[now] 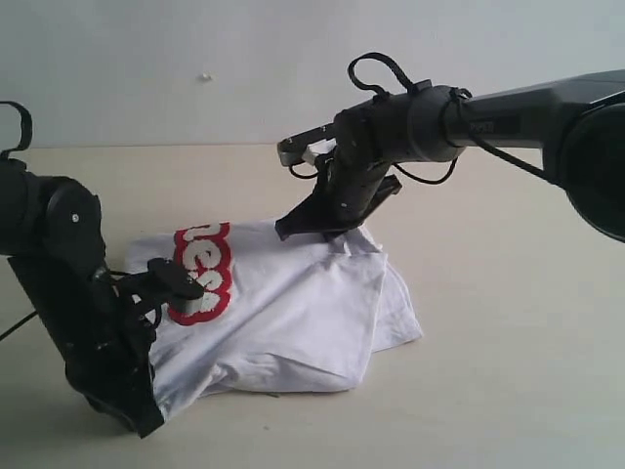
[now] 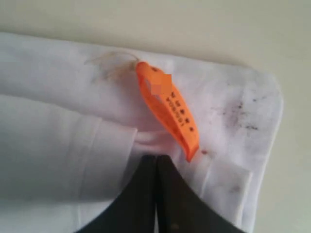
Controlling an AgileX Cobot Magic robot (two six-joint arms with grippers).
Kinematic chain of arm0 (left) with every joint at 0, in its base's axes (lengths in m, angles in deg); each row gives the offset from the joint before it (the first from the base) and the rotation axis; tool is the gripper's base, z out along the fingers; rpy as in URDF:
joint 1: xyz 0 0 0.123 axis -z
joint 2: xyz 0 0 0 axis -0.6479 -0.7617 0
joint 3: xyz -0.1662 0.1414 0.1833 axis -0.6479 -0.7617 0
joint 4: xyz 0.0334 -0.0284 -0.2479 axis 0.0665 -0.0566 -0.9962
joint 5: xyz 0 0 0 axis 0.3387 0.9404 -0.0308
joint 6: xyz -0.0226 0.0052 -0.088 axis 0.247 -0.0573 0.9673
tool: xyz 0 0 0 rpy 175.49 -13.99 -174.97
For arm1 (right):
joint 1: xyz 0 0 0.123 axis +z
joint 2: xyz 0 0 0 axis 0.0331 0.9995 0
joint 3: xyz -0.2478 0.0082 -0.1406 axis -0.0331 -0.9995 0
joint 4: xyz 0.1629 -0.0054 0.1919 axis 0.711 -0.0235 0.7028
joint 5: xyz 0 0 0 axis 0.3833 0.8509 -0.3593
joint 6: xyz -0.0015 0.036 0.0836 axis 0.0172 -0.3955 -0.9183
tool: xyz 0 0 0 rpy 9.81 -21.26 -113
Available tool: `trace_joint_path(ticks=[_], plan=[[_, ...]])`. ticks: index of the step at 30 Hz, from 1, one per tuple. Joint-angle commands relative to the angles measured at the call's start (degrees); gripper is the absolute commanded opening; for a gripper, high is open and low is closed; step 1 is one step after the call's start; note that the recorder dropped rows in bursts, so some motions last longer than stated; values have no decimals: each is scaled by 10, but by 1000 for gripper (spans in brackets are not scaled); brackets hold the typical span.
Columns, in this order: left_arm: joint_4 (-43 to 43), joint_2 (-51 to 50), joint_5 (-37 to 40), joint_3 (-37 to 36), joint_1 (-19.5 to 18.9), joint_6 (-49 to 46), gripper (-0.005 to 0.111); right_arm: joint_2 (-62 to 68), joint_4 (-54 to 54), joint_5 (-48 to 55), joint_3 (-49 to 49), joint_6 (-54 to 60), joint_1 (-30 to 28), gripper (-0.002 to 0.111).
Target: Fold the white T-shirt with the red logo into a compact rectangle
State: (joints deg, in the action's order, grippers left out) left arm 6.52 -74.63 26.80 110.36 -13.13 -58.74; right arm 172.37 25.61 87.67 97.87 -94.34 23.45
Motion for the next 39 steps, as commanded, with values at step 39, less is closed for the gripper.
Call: trace_joint_path(ticks=[39], plan=[[-42,-9,-20,-3,-10,-26,0,6,23,15,2,29,-14,0]])
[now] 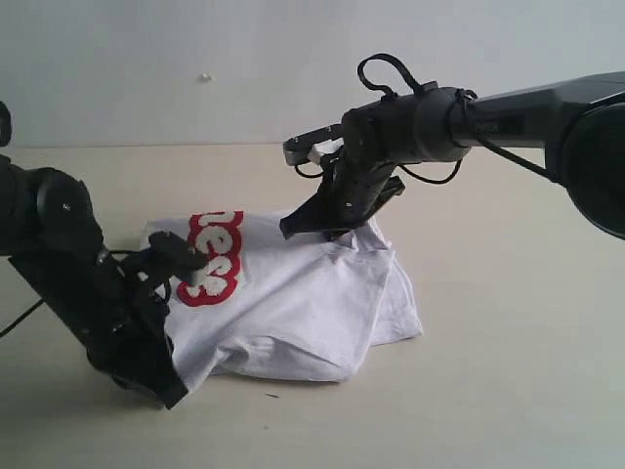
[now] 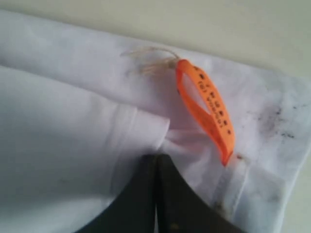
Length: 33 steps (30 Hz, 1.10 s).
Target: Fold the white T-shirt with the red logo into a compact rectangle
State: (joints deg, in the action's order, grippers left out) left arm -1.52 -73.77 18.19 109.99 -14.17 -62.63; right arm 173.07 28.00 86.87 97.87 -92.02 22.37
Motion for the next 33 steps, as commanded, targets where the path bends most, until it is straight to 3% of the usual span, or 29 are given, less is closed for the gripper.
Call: trace_joint_path(ticks=[1,5,8,11,12,16,18,23,25,28,33], plan=[[41,-18,67,2,0,13,0,-2,-1,20,2,6,-3,0],[43,8,66,26,0,9,0,-24,-9,6,2,6,-5,0],[51,59,11,33,-7,1,0,-40,-12,-18,2,1,-22,0],[-41,124,-28,32,-11,-137,0,-31,11,-34,2,6,-56,0],[-82,135,-62,32,-11,-183,0,-19,37,-39,2,32,-62,0],[-134,107,-252,26,-11,-137,0,1,119,-43,2,126,-61,0],[-143,65,-293,27,-16,-113,0,5,147,-43,2,149,-61,0],[-138,-103,-194,63,-80,-87,0,-2,100,-42,2,133,-73,0],[-117,-128,-188,63,-110,-73,0,-15,62,-42,2,75,-78,0],[-117,-131,-204,63,-153,-39,0,-34,91,-43,2,82,-75,0],[-117,-130,-197,63,-144,-50,0,-41,149,-44,2,124,-71,0]])
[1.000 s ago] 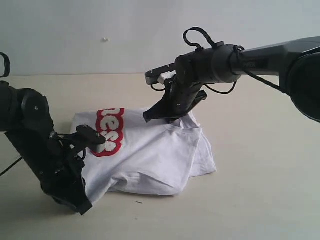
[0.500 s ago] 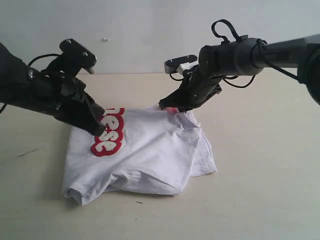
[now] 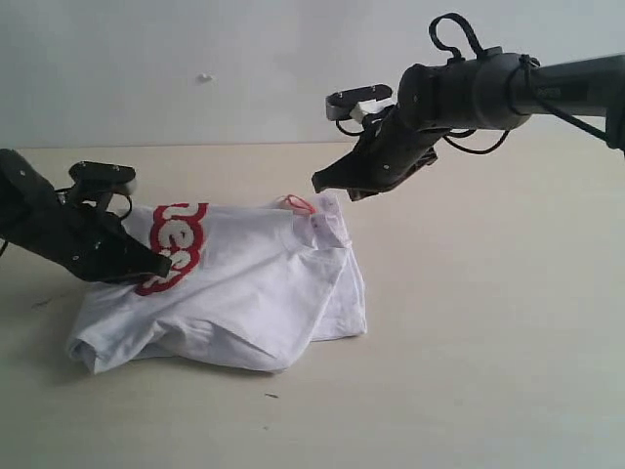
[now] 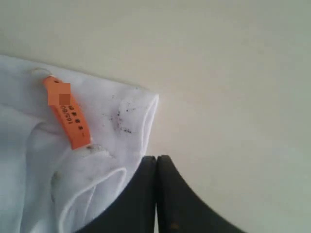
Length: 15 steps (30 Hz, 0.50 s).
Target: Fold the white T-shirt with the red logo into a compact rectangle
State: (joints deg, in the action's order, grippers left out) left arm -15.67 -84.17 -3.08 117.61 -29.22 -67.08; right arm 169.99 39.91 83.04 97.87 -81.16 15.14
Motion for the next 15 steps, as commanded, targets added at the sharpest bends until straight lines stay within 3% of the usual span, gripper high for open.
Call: trace_joint_path(ticks=[1,6,15], plan=[[25,-26,17,-13,17,-22,0,-12,54,0,2,34,3,0],[14,13,-12,-13,42,-26,0,-28,78,8,2,75,11,0],[-45,214,-41,-42,49,-26,0,-172,78,-6,-54,66,8,0]])
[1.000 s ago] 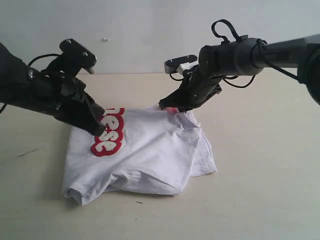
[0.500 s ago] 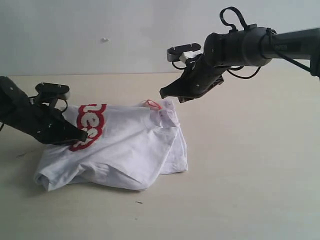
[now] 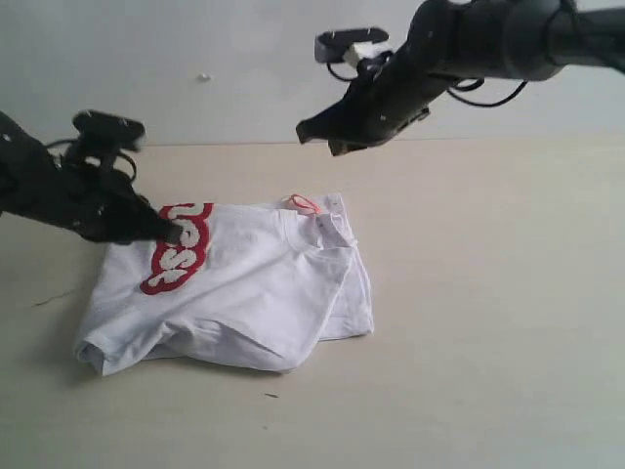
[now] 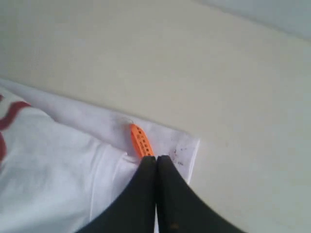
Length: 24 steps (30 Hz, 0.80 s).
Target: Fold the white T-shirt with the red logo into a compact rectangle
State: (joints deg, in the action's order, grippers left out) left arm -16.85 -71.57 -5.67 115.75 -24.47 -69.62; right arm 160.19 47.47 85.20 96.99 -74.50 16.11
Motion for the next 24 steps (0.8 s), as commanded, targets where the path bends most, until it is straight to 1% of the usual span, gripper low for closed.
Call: trace_joint_path(ticks=[1,4,11,17,24], plan=[[-44,114,-16,-32,1,-1,0,-102,3,-42,-70,-7,-2,0],[-72,187,-18,-59,1,-1,0,-169,3,-74,-132,-7,-2,0],[-82,374,-18,-133,1,-1,0,-353,3,-172,-314,-7,-2,0],[-101,539,-8,-192,1,1,0,-514,9,-209,-419,-11,-2,0],[-128,719,36,-241,1,1,0,-682,13,-226,-512,-24,-2,0]])
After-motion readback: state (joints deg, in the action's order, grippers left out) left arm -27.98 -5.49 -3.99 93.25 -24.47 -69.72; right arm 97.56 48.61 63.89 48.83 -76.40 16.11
